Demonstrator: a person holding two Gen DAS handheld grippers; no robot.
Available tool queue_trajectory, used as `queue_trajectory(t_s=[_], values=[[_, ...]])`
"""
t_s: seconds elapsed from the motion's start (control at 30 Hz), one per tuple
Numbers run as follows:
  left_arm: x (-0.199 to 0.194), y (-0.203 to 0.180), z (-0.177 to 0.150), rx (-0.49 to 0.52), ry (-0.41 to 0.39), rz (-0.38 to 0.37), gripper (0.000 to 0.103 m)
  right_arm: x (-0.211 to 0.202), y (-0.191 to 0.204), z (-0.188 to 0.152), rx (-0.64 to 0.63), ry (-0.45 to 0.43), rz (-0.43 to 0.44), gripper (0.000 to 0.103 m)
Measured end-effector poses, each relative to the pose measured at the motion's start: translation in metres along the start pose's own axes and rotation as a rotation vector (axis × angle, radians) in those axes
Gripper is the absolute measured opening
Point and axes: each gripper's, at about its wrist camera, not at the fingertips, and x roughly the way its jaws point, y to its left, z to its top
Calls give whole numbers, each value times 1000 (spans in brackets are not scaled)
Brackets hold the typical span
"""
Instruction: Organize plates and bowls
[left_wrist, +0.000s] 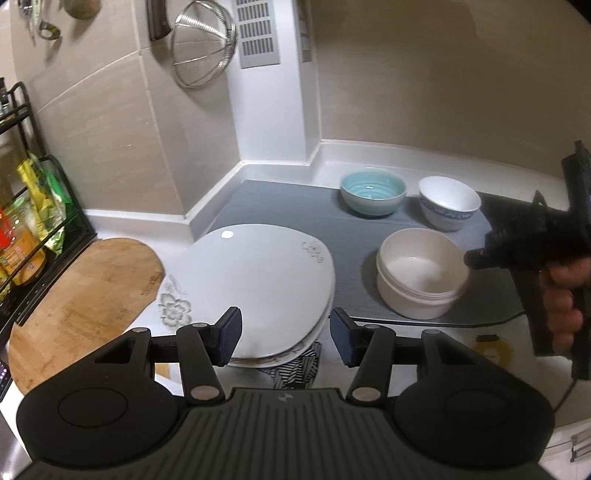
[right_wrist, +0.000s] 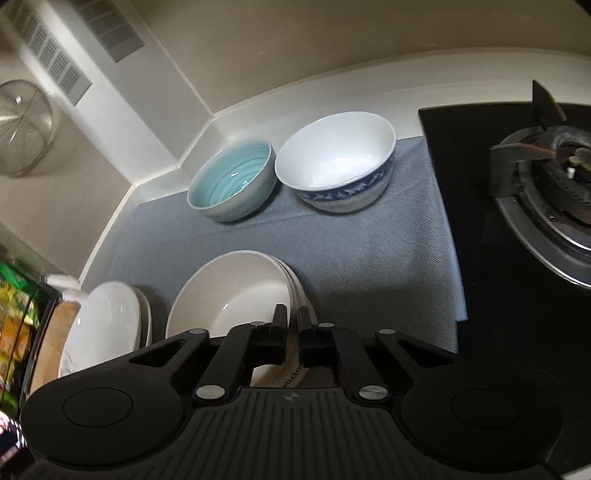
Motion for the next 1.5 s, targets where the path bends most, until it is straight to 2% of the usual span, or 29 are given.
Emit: queue_trajectory(t_s=[0.17,0.3,0.37,0.43,0.47,0.63,0.77,1.03,1.5], values=[[2,-11,0,19,3,-22,58,-16,-5,-15,-35,10,-7,6],[0,-16,-2,32,0,-29,58,-21,-4,-18,-36,7,2,12],[-1,-17,-3,31,3,-27,58,-22,-3,-16,-27,-10,15,28],[-2,-16,-5,30,4,-22,58,-19,-1,-12,-25,-19,5,39],[-3,-15,-5,29,4,-18,58,-15,0,-11,-28,-13,0,41],[-8,-9,-9,13,7,9,59,5,8,-8,-68,44,1,41],[-9,-8,-10,6,11,15,59,9,11,-12,-74,73,4,25],[-6,-19,-11,25,24,-20,59,-6,5,-24,-72,71,0,21],[14,-59,2,93,27,-119,59,-43,-15,-53,-63,87,-44,22]])
